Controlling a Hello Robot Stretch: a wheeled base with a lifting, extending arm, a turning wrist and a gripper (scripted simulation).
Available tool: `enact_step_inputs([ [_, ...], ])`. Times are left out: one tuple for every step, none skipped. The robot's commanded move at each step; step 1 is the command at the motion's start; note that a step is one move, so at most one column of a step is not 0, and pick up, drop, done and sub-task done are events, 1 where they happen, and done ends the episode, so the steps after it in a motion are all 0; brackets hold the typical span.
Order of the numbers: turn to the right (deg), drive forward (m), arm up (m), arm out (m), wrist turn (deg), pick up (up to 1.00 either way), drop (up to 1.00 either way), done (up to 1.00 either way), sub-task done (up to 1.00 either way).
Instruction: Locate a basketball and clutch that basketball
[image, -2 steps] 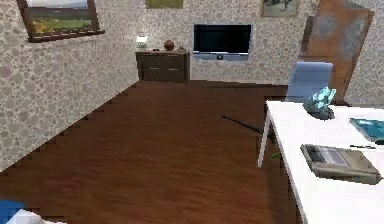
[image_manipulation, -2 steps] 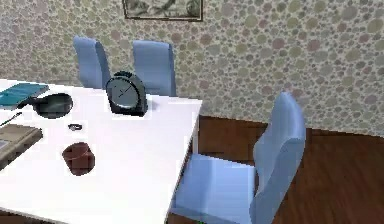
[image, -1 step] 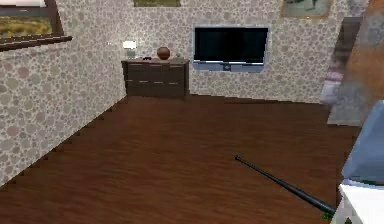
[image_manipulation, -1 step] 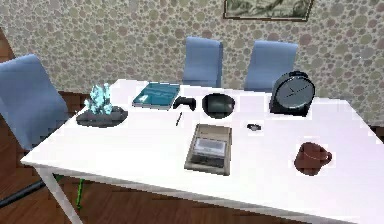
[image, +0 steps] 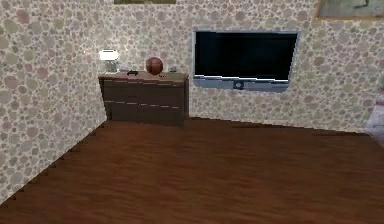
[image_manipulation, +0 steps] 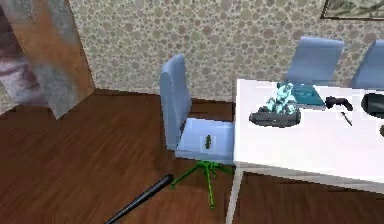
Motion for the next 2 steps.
enact_step_inputs([
  [3.0, 0.0, 0.0, 0.0, 0.0, 0.0, 0.0, 0.0, 0.0],
  [0.0, 1.0, 0.0, 0.0, 0.0, 0.0, 0.0, 0.0, 0.0],
])
